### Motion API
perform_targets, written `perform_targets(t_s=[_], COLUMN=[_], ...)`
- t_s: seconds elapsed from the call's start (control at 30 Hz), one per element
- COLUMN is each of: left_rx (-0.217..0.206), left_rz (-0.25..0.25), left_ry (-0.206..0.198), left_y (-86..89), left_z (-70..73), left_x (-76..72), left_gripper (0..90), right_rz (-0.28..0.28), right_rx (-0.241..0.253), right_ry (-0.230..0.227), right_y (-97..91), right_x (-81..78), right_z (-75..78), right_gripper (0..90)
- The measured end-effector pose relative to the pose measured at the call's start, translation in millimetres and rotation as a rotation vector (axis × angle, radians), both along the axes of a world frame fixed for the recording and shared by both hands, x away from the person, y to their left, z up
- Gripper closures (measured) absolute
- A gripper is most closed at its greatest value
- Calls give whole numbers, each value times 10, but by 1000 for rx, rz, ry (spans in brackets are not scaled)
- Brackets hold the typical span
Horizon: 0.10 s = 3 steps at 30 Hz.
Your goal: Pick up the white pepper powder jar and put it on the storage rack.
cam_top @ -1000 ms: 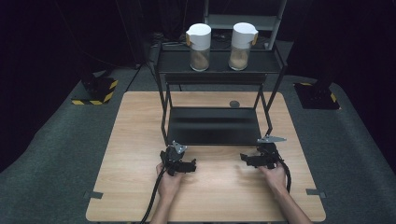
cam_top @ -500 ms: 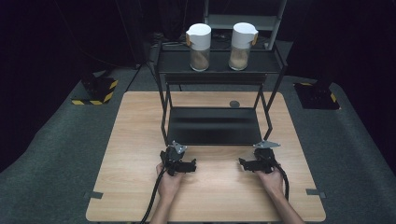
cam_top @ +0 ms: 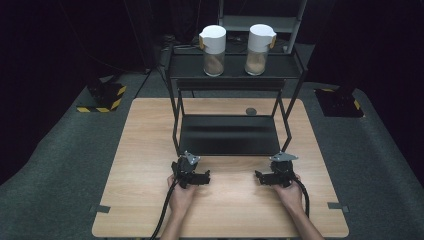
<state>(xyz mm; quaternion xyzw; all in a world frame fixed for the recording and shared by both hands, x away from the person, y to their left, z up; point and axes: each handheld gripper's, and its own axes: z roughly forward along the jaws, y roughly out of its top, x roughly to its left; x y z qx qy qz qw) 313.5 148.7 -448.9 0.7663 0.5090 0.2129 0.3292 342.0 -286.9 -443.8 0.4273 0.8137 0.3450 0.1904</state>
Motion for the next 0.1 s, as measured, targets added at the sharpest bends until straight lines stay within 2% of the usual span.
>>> perform_targets(t_s=[0.1], left_rx=[0], left_rz=[0], left_ry=[0], left_y=[-1], left_z=[1], left_x=[1], left_gripper=[38], right_rz=[4], right_rx=[0], right_ry=[0], right_y=[-6], right_x=[4], right_z=[0], right_gripper=[63])
